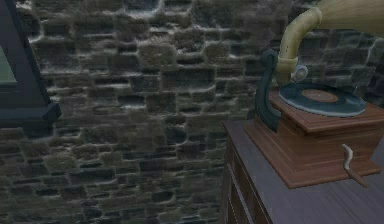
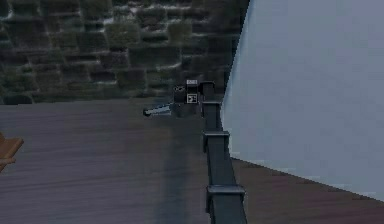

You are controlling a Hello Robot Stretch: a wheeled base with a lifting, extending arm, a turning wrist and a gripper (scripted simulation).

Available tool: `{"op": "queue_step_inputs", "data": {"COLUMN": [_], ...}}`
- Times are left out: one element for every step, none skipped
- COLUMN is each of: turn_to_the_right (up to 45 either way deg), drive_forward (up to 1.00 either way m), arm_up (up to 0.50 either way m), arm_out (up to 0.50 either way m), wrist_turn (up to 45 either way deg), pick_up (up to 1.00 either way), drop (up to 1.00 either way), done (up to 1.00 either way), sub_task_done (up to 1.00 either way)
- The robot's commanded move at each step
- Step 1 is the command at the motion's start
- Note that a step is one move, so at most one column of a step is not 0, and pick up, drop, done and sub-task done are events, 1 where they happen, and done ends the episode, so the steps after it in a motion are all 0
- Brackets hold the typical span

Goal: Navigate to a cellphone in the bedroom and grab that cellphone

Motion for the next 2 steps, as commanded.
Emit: {"op": "queue_step_inputs", "data": {"turn_to_the_right": [0.0,0.0], "drive_forward": [0.00,0.00], "arm_up": [0.10,0.00], "arm_out": [0.00,0.00], "wrist_turn": [0.0,0.0], "pick_up": [0.00,0.00], "drop": [0.00,0.00], "done": [0.00,1.00], "sub_task_done": [0.00,0.00]}}
